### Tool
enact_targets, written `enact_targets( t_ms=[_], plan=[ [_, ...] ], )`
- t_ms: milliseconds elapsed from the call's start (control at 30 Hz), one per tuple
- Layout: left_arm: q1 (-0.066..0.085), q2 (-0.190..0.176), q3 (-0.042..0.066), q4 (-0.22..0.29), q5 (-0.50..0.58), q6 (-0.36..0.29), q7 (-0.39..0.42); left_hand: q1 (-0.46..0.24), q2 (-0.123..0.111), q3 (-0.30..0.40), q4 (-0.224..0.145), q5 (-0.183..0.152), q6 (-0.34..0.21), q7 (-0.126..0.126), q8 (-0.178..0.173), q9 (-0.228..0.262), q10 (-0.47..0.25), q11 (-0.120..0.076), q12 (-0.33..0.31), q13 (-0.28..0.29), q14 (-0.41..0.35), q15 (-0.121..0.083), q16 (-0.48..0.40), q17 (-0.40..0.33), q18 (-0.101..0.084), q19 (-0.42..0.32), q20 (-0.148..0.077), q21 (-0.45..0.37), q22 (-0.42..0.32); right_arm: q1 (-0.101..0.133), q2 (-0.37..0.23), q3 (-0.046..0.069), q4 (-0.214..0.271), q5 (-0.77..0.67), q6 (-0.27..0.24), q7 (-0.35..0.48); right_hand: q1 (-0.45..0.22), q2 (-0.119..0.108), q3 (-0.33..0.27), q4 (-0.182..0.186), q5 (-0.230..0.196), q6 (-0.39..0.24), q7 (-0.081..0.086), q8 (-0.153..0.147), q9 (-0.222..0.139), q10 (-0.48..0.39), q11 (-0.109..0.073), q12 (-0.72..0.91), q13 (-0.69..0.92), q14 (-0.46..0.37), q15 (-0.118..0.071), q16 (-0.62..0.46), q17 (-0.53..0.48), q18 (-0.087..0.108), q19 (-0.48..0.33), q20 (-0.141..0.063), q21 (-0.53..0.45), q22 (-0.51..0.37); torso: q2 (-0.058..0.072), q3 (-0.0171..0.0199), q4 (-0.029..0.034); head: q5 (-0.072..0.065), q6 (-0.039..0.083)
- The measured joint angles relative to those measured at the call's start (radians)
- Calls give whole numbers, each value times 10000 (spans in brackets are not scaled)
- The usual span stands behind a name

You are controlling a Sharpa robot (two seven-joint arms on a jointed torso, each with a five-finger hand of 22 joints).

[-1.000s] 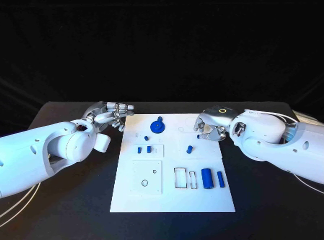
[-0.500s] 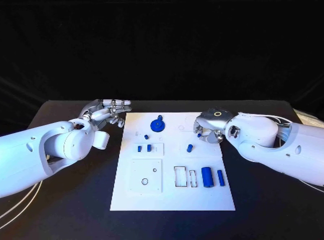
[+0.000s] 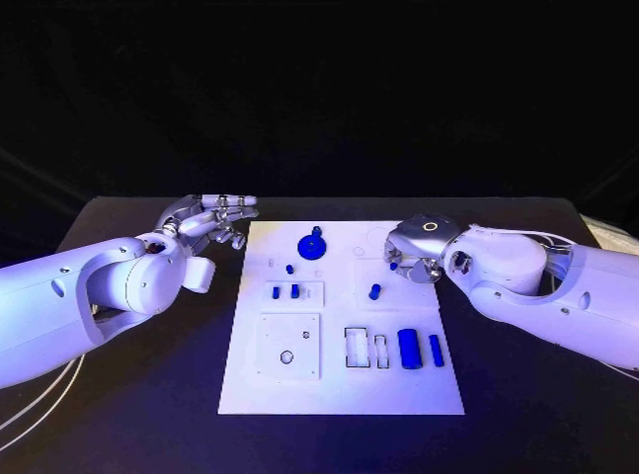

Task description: Assemble the parts on the task board

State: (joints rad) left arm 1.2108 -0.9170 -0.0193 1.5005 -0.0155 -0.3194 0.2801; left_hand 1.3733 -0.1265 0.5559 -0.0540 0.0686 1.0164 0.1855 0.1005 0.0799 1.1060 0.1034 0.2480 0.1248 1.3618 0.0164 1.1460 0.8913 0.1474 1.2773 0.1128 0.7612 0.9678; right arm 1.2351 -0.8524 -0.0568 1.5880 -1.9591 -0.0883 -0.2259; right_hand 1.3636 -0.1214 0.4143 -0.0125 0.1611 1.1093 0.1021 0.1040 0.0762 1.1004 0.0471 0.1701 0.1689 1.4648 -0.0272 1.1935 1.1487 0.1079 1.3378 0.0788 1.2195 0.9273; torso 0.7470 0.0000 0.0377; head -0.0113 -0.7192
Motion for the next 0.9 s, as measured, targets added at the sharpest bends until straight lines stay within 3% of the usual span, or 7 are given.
enact_targets(
  t_ms=[500,900],
  plan=[
    [0,5,0,-3,19,10,-24,0,0,-54,0,1,-37,36,-1,-9,-35,35,0,9,0,0,0,-12,-1,-71,-1,-41,-35,-22,114,15,-160,227,14,91,-134,134,304,28,-263,446,-126,79,138,479,-120,68,-243,-1,-74,0,12,0,72,-73,0,38,-1,-1,-1,29,-63],
    [0,9,-1,-2,20,23,-54,0,0,-109,-1,1,-37,36,-1,-20,-35,35,41,8,0,0,0,-34,0,-71,-1,-82,-48,-97,211,53,-322,418,28,169,-134,134,345,-13,-262,510,-86,76,141,516,-85,68,-281,-1,-74,0,12,0,75,-76,1,49,-2,-3,-1,98,-137]
  ],
)
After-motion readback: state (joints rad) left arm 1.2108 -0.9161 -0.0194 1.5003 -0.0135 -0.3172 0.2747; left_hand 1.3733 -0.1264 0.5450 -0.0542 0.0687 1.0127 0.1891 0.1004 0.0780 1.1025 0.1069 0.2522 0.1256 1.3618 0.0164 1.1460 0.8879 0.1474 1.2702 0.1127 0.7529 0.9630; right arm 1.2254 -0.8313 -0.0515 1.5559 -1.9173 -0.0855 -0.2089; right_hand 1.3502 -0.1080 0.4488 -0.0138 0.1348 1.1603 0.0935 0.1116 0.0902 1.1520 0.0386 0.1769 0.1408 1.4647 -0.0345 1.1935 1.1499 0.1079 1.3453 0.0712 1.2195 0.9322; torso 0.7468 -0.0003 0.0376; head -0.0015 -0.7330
